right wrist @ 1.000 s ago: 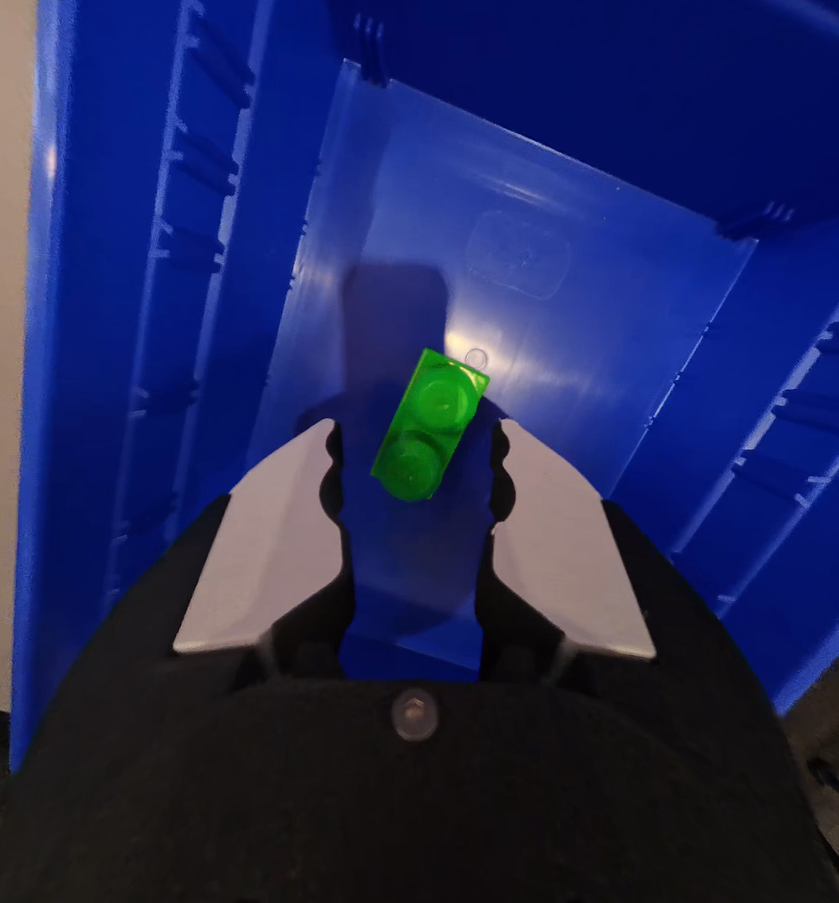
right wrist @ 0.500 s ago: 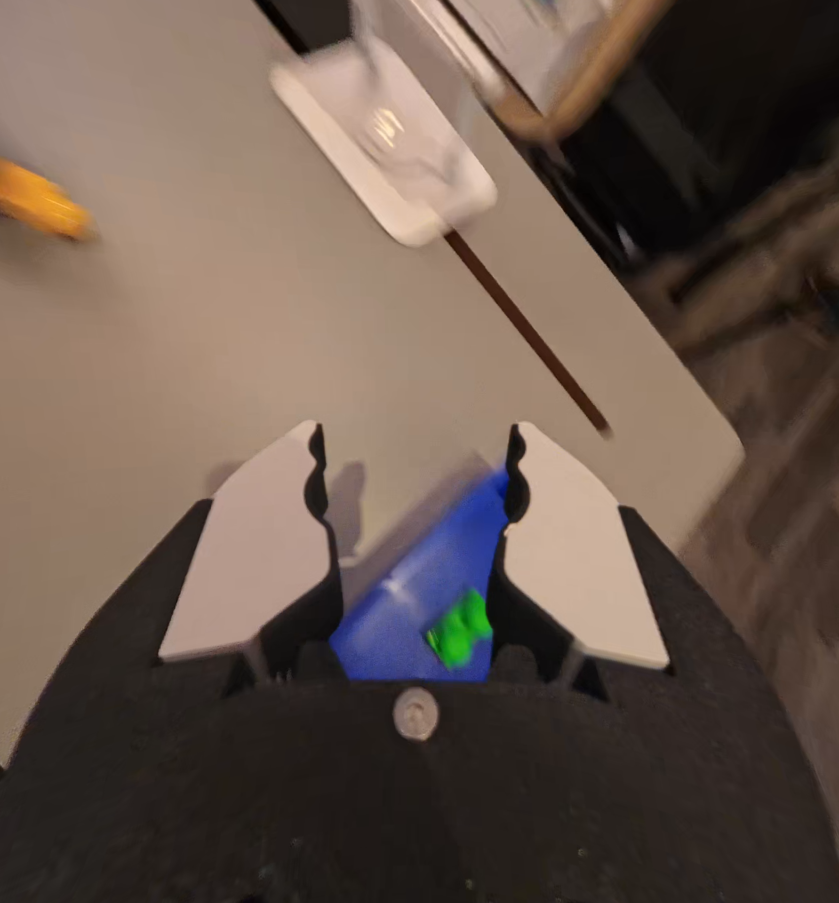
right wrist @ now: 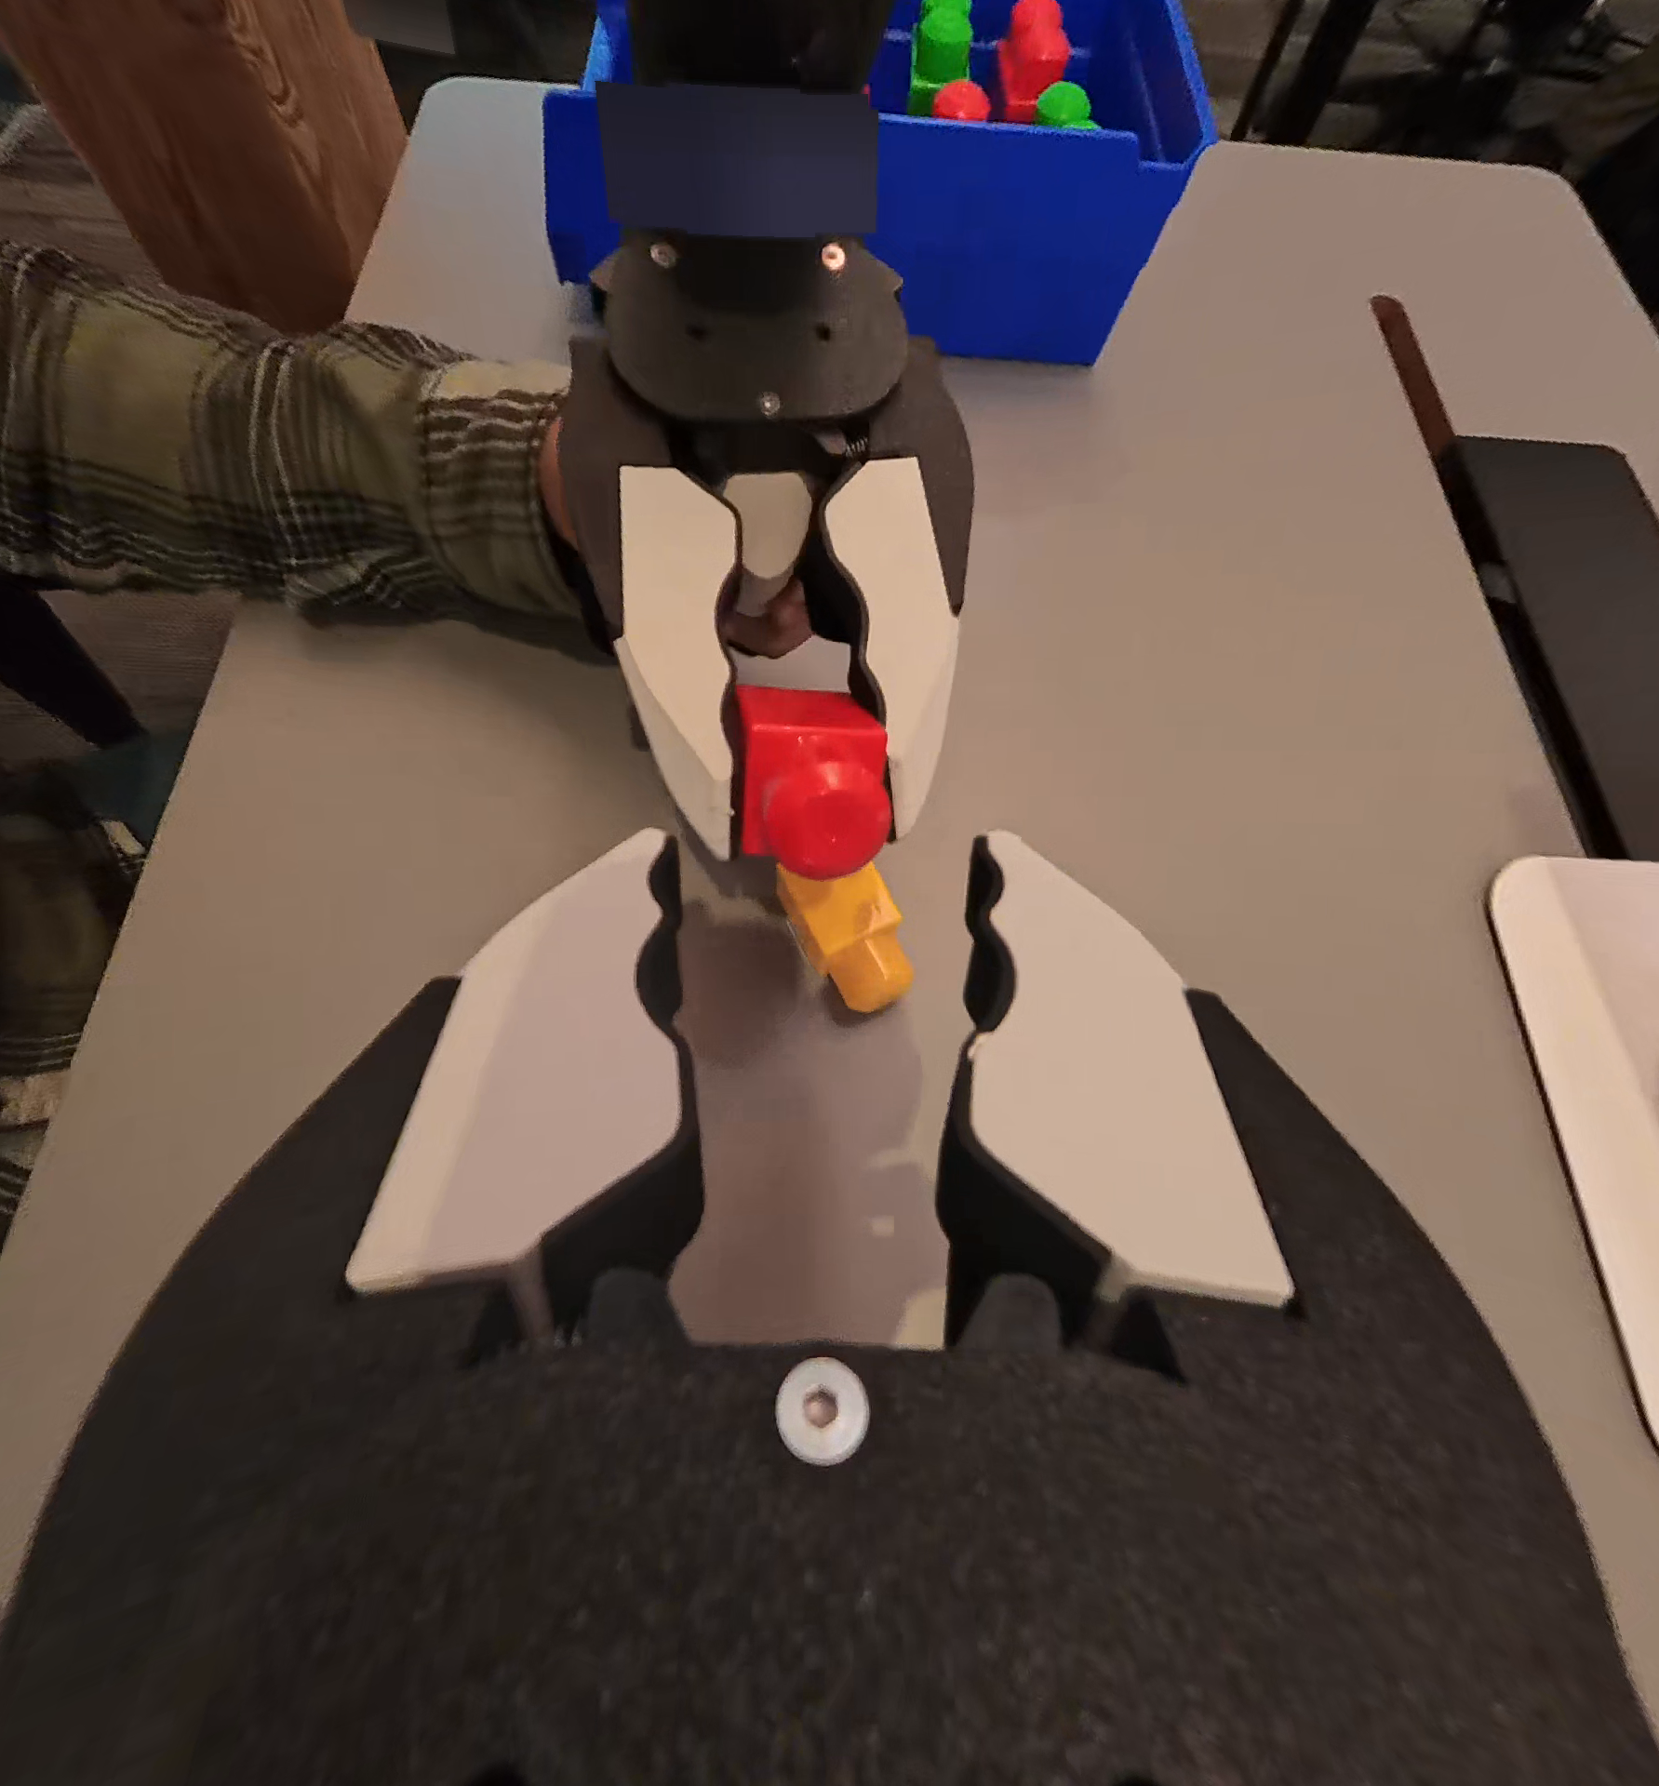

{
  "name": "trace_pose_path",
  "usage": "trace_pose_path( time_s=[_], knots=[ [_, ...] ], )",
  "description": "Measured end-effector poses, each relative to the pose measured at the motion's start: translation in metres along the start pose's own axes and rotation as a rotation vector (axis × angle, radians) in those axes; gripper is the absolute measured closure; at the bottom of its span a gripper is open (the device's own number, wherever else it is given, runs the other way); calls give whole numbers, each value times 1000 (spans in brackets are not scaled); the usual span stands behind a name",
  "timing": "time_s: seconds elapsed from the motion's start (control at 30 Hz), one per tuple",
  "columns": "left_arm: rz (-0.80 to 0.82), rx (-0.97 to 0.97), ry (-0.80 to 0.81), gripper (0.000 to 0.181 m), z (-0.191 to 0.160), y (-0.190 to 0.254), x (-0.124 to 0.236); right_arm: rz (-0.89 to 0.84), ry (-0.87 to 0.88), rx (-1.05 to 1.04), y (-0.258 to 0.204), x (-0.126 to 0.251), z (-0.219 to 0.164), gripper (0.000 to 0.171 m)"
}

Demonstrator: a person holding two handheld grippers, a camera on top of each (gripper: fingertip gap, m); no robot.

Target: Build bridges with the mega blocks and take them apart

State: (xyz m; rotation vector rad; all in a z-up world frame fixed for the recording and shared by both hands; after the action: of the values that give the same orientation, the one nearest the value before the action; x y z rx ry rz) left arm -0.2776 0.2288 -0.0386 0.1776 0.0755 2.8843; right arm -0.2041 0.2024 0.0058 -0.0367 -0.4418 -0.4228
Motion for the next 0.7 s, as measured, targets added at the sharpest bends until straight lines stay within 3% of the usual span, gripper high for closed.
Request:
trace_pose_path(
  time_s=[0.4,0.63,0.7],
  knots=[
    [-19,1,-5,144,-1,3,-4,108,-19,-45,-1,-20,-6,142],
    [-38,12,15,144,1,5,-6,110,-35,-40,-3,-18,-4,143],
    [-31,13,16,131,2,4,-7,86,-45,-31,-1,-13,-3,143]
  ],
)
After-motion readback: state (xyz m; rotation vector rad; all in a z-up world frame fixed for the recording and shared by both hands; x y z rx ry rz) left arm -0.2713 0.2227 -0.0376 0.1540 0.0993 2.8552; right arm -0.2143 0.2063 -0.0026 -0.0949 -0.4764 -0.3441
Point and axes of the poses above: each gripper's, where its closed fingertips meet, x back along the fingers, z out of its top, y = z × x across the jaws, the point moved 4 cm from there along x, back along the fingers, and after that the axes turned 10 degrees about y, right-handed, at the moved point
